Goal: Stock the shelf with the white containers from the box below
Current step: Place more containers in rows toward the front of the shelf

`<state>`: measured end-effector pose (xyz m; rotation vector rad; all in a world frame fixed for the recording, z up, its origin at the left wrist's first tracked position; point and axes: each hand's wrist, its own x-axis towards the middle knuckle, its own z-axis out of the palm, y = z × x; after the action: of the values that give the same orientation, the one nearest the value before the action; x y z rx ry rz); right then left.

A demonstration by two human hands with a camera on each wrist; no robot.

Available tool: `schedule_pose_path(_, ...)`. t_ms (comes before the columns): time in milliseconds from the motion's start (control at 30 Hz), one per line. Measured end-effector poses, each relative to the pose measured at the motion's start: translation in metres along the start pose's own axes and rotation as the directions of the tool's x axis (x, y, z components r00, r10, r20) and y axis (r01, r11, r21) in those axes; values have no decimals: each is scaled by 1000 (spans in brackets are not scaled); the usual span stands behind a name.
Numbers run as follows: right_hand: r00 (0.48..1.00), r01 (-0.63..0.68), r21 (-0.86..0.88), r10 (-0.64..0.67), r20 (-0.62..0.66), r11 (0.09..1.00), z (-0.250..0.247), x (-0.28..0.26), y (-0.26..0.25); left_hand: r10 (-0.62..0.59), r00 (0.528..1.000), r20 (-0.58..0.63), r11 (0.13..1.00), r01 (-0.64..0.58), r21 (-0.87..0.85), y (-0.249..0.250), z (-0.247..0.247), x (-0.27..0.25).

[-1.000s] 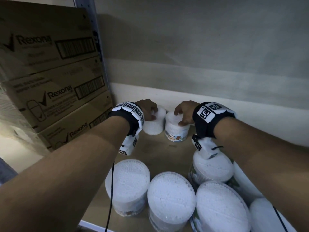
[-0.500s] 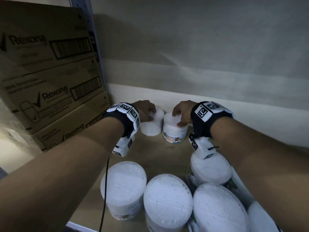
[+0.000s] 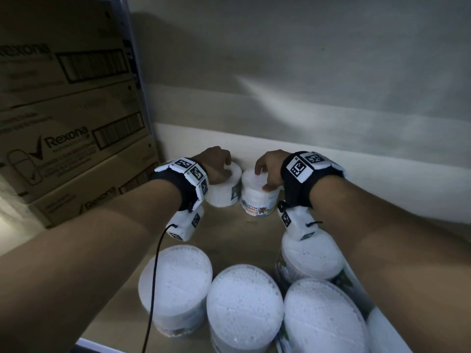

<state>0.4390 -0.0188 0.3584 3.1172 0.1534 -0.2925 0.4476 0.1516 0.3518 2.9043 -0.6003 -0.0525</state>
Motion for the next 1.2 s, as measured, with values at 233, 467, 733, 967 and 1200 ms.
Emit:
schedule_pose_path(233, 1000, -1, -49, 1, -1, 999, 5, 15, 4, -20, 1000, 11, 999, 19, 31, 3, 1, 3)
schedule_pose_path(467, 1000, 6, 5, -6, -5, 1000, 7, 8, 7, 51, 994, 95, 998, -54, 28, 2, -7, 0)
schedule_pose_path(733, 1000, 8, 38, -7, -29, 999, 7, 7, 12, -51, 998, -29, 999, 51, 11, 5, -2, 2)
schedule_pose_path(967, 999, 25, 19, -25, -20, 999, 8, 10, 14, -125, 992, 4, 990, 124, 68, 5, 5, 9)
schedule_pose_path(1200, 998, 58, 55, -57, -19, 997, 8, 10, 19, -37, 990, 136, 997, 27, 74, 4, -5, 6)
